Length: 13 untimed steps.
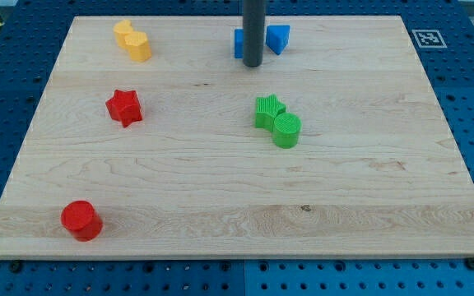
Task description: Move the blue triangle along with blue cube a bit left
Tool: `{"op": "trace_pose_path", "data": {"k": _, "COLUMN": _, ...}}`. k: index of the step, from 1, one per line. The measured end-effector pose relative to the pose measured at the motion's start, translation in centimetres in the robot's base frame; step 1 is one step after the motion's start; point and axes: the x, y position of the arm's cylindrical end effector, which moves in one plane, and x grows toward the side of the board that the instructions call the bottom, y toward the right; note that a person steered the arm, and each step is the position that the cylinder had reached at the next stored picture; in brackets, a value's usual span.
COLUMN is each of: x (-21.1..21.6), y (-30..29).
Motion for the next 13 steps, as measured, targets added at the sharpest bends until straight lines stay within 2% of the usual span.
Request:
{"op": "trace_pose_path", "data": {"k": 1, "x": 1.5, "y": 3.5}}
{"op": "trace_pose_path", "data": {"k": 3, "x": 1.5, "y": 4.2}}
{"op": "trace_pose_path", "data": {"k": 5, "x": 3.8, "y": 4.4}}
{"op": "trace_pose_path", "data": {"k": 7, "x": 3.8, "y": 9.2}}
{"op": "trace_pose_path", "data": {"k": 9, "x": 1.3, "y": 14.0}}
{"op": "trace_pose_path", "data": {"k": 10, "x": -4.2, "y": 14.2}}
{"op": "trace_pose_path", "data": {"k": 11, "x": -6.6, "y": 12.2}}
{"op": "trace_pose_path", "data": {"k": 12, "x": -6.6, "y": 7.8}}
{"op": "trace_pose_path", "data": {"k": 13, "x": -6.4, "y": 7.3}}
